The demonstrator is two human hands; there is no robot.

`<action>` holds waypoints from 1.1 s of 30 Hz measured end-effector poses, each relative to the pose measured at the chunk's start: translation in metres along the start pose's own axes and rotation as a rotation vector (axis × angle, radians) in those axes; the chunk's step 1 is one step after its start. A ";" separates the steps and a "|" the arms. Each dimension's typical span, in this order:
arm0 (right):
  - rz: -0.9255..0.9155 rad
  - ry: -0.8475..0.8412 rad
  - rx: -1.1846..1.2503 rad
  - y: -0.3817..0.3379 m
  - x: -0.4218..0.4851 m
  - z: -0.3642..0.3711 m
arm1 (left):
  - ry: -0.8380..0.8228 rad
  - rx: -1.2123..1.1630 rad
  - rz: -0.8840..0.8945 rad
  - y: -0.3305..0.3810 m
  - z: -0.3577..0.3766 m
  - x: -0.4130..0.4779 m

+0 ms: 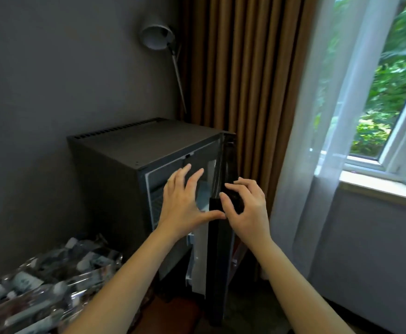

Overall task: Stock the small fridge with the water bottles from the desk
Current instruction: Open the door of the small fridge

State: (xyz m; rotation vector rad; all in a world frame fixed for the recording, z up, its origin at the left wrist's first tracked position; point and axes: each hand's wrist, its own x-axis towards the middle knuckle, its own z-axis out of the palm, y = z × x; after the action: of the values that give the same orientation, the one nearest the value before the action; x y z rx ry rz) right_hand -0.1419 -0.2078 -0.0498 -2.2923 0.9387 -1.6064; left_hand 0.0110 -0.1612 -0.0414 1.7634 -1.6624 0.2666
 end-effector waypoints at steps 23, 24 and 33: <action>0.569 -0.001 -0.722 0.146 0.016 -0.122 | -0.294 -0.022 0.223 0.102 0.121 0.094; 0.591 -0.026 -0.722 0.157 0.020 -0.124 | -0.302 -0.014 0.203 0.102 0.126 0.103; 0.639 -0.062 -0.619 0.245 0.085 -0.134 | -0.248 0.217 0.056 0.089 0.164 0.180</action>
State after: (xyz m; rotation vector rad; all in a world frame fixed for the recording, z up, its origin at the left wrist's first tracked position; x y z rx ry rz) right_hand -0.3386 -0.4233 -0.0501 -1.9847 2.1067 -1.0532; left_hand -0.0935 -0.3985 -0.0285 1.9778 -1.9213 0.2709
